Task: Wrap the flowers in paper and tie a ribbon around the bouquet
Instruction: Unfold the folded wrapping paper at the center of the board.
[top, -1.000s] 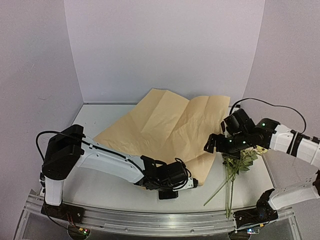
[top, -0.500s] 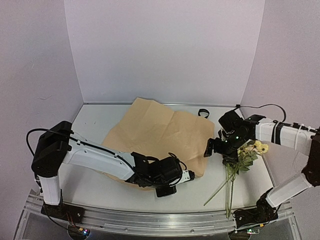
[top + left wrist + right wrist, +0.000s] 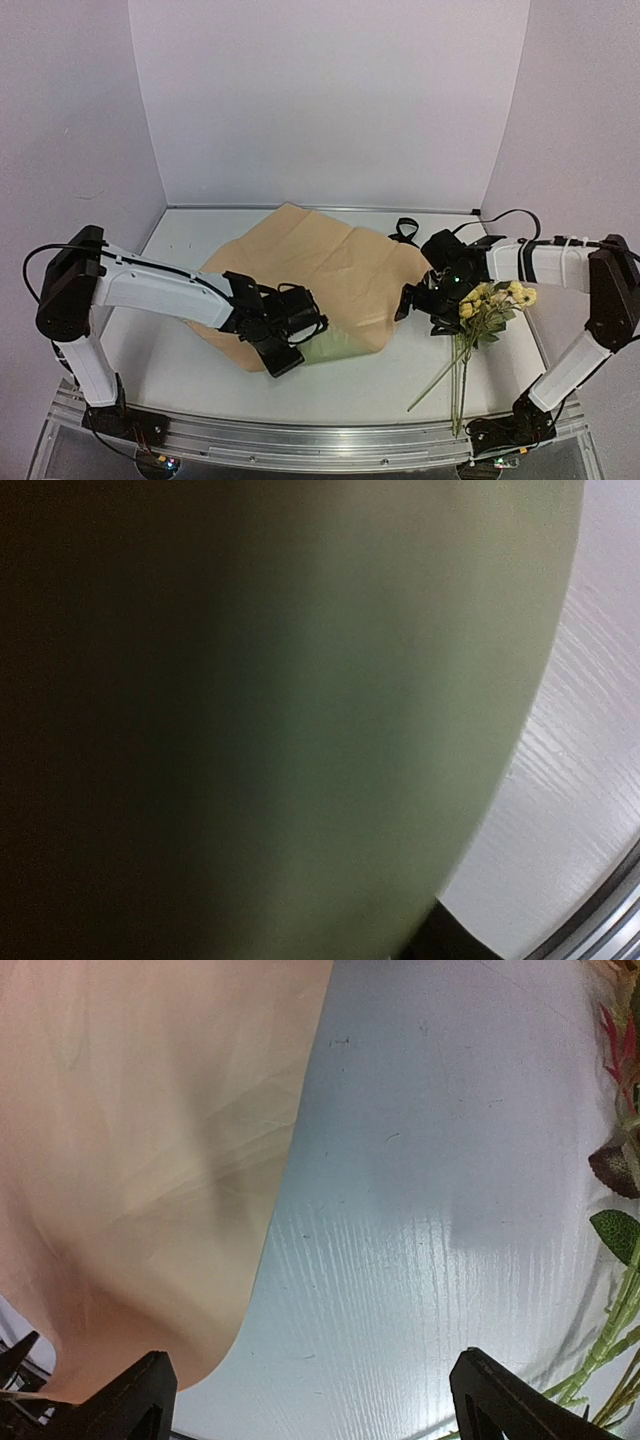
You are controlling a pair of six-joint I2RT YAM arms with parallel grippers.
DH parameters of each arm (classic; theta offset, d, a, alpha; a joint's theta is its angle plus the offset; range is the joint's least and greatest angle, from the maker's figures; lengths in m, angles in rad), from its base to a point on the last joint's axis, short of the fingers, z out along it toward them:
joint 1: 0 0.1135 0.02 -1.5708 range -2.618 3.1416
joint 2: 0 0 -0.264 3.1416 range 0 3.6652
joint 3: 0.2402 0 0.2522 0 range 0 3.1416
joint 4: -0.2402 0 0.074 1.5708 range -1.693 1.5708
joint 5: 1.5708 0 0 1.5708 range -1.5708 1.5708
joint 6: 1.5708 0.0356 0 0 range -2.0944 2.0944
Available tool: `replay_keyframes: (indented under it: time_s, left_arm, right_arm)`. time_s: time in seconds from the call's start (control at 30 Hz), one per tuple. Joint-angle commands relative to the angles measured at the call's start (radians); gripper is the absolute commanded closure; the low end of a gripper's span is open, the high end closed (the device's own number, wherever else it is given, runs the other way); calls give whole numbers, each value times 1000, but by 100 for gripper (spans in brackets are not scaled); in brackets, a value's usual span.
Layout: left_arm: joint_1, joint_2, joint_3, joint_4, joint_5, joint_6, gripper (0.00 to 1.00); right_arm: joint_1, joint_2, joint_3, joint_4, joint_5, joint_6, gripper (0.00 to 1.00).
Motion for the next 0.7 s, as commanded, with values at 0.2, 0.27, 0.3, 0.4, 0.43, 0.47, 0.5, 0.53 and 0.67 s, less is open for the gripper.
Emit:
replay_keyframes:
  time_s: [0.2,0.27,0.3,0.4,0.43,0.47,0.5,0.53,0.67]
  left_arm:
    - [57,-329,-107,5,137,-140,12]
    - [58,-425,-152,55,219,-146,10]
    - [58,-474,-168,75,248,-147,9]
    - [58,-567,-191,97,317,-148,7]
    - [58,-588,-194,99,325,-155,7]
    - [60,-606,-195,99,313,-169,6]
    - [62,-617,-194,99,301,-189,5]
    - [66,-627,-195,102,273,-214,4]
    - [97,-625,-189,130,148,-327,4]
  right_arm:
    - [6,99,98,20,-12,38,2]
    - [13,110,104,26,-11,45,2]
    - [18,114,107,26,-9,47,2]
    - [39,125,114,27,2,53,2]
    - [47,131,115,27,6,56,2]
    - [53,135,115,28,9,60,3]
    - [60,138,114,30,13,66,3]
    - [69,143,111,38,16,72,4]
    - [116,148,90,78,37,100,8]
